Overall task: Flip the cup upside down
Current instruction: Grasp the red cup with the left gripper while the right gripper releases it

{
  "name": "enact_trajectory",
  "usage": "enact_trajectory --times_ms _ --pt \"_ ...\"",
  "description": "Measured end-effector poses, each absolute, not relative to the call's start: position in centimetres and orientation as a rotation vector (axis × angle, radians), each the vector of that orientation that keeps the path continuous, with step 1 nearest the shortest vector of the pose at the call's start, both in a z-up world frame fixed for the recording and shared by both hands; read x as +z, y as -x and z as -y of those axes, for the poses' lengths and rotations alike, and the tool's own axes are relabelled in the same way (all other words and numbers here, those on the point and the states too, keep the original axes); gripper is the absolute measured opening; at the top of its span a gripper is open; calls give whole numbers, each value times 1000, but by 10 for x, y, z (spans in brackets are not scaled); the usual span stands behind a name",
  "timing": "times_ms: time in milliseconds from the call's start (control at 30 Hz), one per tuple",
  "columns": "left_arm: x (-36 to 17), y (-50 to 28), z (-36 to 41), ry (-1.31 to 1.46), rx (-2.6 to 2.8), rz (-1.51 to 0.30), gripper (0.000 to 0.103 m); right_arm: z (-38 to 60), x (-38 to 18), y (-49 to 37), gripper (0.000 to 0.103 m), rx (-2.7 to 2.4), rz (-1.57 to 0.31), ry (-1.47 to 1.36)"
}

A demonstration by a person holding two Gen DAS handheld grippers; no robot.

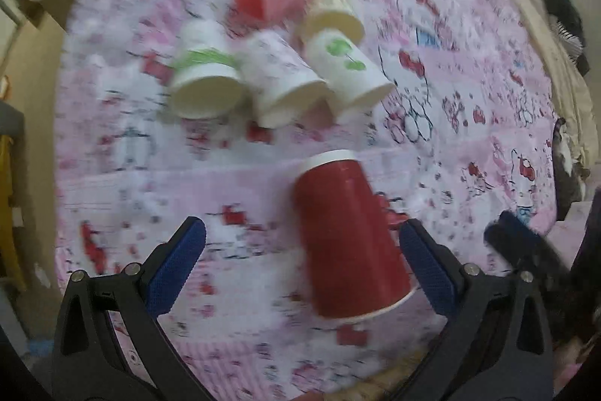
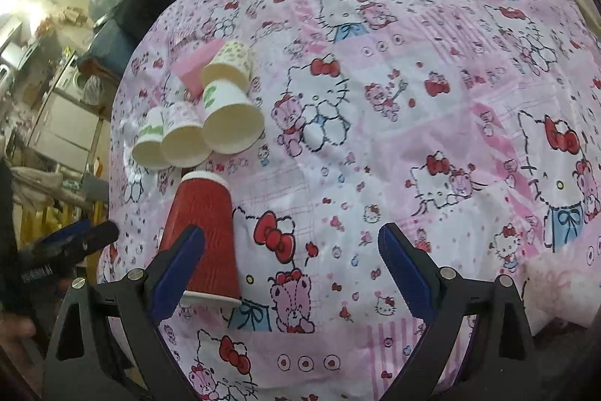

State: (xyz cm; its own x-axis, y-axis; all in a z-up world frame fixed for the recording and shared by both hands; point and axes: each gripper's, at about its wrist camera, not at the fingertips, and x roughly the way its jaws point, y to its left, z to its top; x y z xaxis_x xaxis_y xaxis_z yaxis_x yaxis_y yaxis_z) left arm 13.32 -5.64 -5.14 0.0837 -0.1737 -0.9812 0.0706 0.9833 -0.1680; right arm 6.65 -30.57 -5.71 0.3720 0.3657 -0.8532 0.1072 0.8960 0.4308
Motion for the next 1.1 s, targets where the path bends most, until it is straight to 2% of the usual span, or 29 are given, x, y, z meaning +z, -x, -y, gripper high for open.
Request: enact_trajectory --times_ms 33,100,167,300,533,833,1100 --pt "-57 -142 62 87 -183 -1514 97 308 -57 -66 96 172 -1189 -469" --pt "-72 -158 70 108 -161 -1602 85 313 -55 -66 96 169 -1185 -491" --pt "-89 -167 75 158 -143 -1675 81 315 -54 -66 96 166 -1181 -494" --pt "-113 -172 81 222 -116 -1763 65 320 -52 -66 96 169 -1171 -516" --pt "-131 -179 85 261 -63 -1790 62 324 -44 -66 96 187 -1138 -561" --pt "-144 -174 94 199 -51 -1814 64 321 -44 -66 96 194 -1142 -573" --pt "-136 -166 109 133 -30 -1767 61 322 -45 -65 96 194 -1140 -569"
